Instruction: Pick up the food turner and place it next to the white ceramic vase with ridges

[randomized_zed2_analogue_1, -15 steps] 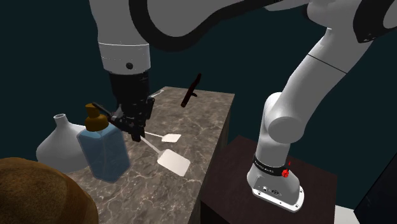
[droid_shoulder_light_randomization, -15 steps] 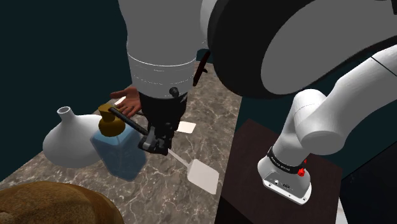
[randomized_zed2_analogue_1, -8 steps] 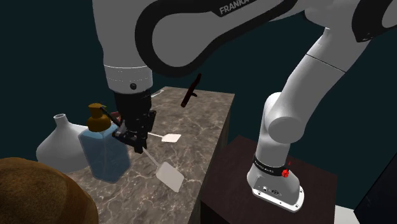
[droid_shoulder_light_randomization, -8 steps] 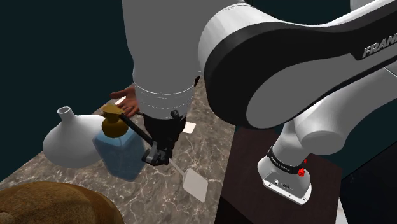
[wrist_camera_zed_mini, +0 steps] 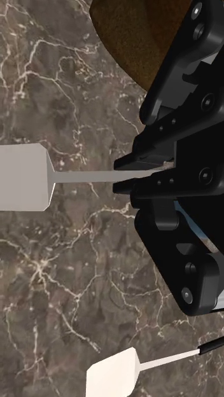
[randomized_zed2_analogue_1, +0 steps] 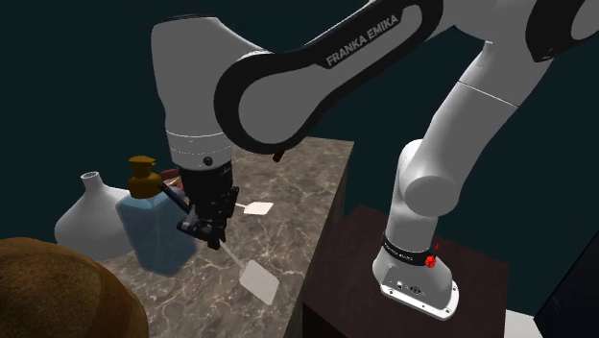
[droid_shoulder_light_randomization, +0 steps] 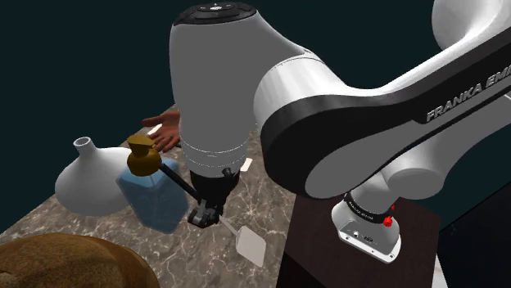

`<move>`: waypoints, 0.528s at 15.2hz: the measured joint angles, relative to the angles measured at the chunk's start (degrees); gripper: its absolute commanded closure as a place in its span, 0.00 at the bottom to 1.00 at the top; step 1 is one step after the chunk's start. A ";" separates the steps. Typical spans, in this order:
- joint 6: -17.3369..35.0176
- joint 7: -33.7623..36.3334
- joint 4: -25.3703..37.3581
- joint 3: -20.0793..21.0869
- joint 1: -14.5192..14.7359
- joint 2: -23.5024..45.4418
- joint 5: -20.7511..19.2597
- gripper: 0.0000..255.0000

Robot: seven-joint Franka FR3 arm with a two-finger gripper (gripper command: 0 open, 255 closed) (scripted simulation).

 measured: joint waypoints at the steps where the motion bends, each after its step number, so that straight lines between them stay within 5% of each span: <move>1: 0.75 0.05 -0.38 0.16 -0.11 0.41 -0.14 1.00; 8: 7.49 1.19 -3.69 1.74 -0.64 3.18 -1.08 1.00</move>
